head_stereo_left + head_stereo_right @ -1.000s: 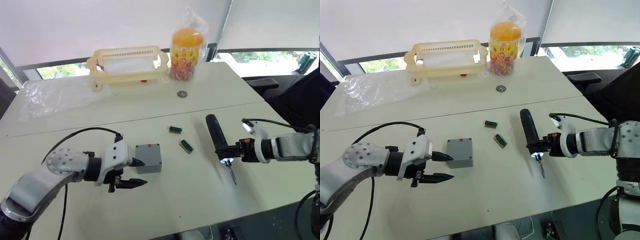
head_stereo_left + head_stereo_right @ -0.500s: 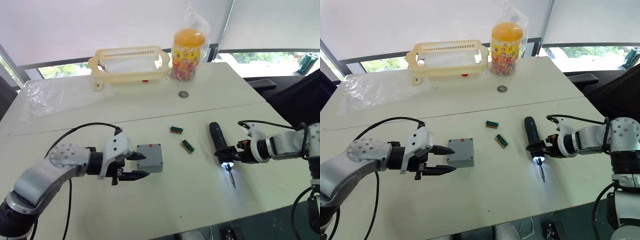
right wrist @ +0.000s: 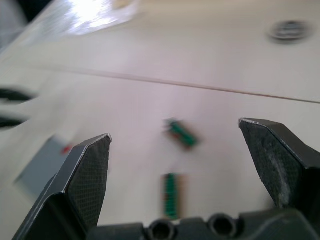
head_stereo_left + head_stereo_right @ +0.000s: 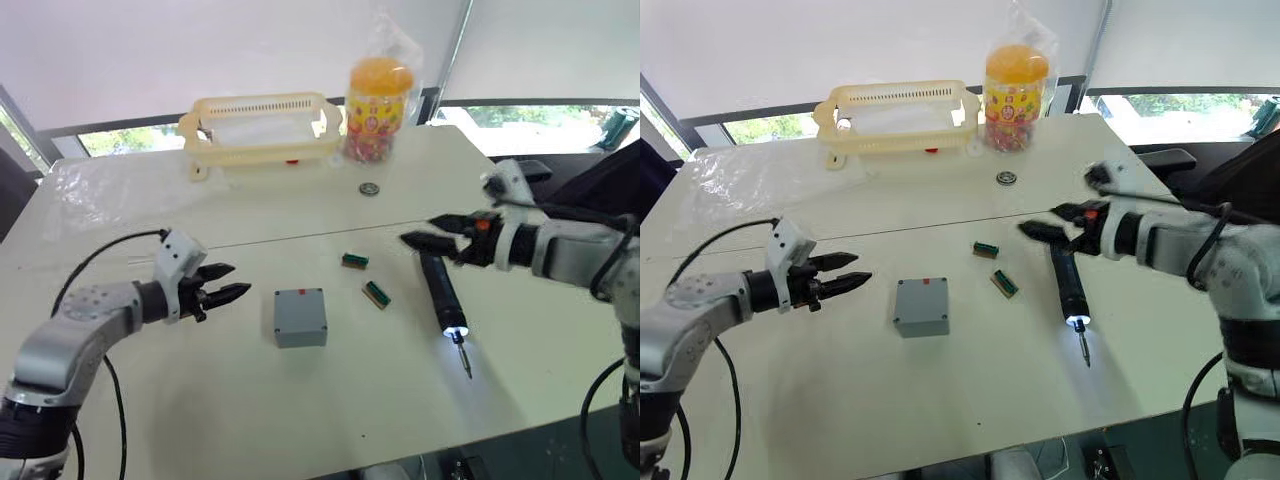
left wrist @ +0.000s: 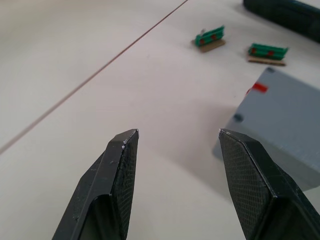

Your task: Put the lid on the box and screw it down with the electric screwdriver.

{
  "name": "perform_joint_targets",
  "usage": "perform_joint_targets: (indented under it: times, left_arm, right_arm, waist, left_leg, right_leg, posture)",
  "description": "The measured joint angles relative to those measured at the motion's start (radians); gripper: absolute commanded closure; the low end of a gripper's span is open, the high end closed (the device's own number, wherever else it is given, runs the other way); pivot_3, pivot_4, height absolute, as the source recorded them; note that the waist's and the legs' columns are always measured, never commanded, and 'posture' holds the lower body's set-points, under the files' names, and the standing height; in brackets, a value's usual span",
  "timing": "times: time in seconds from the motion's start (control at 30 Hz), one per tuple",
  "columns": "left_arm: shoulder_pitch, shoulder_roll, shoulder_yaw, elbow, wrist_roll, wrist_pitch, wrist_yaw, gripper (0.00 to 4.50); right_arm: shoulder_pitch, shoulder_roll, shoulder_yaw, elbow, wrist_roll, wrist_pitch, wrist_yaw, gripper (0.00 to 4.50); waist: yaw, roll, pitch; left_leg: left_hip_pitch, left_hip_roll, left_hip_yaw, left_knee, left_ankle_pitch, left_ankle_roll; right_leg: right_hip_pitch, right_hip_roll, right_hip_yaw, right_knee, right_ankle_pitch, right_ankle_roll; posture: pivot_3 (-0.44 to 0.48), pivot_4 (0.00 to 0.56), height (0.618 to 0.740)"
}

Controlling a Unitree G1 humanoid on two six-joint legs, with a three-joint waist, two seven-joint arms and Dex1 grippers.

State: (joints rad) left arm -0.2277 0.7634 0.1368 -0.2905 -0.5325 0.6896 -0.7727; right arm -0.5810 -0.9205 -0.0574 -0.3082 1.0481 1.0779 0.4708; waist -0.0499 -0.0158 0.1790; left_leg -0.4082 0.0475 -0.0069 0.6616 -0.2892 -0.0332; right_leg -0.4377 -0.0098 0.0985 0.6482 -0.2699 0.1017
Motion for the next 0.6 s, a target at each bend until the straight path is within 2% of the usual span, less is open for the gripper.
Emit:
perform_joint_targets:
  times: [0.1, 0.27, 0.4, 0.6]
  left_arm:
    - [0.062, -0.049, -0.012, -0.002, 0.038, -0.021, 0.046, 1.93]
    - [0.120, -0.127, -0.082, -0.028, 0.105, -0.058, 0.111, 1.93]
    - [0.124, -0.147, -0.133, -0.032, 0.157, -0.089, 0.136, 1.93]
    - [0.089, -0.178, -0.199, 0.023, 0.247, -0.141, 0.161, 1.93]
  right_arm:
    - [0.159, 0.049, 0.133, -0.123, -0.118, -0.112, 0.091, 0.04]
    - [0.266, 0.105, 0.262, -0.141, -0.350, -0.289, 0.133, 0.04]
    - [0.296, 0.168, 0.313, -0.141, -0.434, -0.341, 0.145, 0.04]
    - [0.298, 0.277, 0.372, -0.137, -0.516, -0.356, 0.146, 0.04]
  waist:
    - [0.014, 0.000, 0.000]
    - [0.018, -0.001, 0.000]
    - [0.016, -0.001, 0.000]
    - [0.010, -0.001, 0.000]
  left_leg:
    - [-0.001, -0.001, 0.001, 0.002, 0.000, -0.001]
    - [0.003, -0.003, 0.002, 0.006, 0.003, -0.005]
    - [0.011, -0.002, 0.001, 0.005, 0.004, -0.006]
    - [0.013, -0.002, 0.001, 0.004, 0.003, -0.006]
  right_leg:
    - [-0.001, -0.002, 0.000, 0.001, 0.000, 0.000]
    - [0.006, -0.003, 0.001, 0.000, 0.002, -0.002]
    - [0.012, -0.001, 0.002, 0.001, 0.002, -0.004]
    - [0.012, 0.000, 0.001, 0.002, 0.003, -0.002]
  posture:
    - [0.000, 0.150, 0.740]
    - [0.000, 0.150, 0.740]
    - [0.000, 0.150, 0.740]
    - [0.000, 0.150, 0.740]
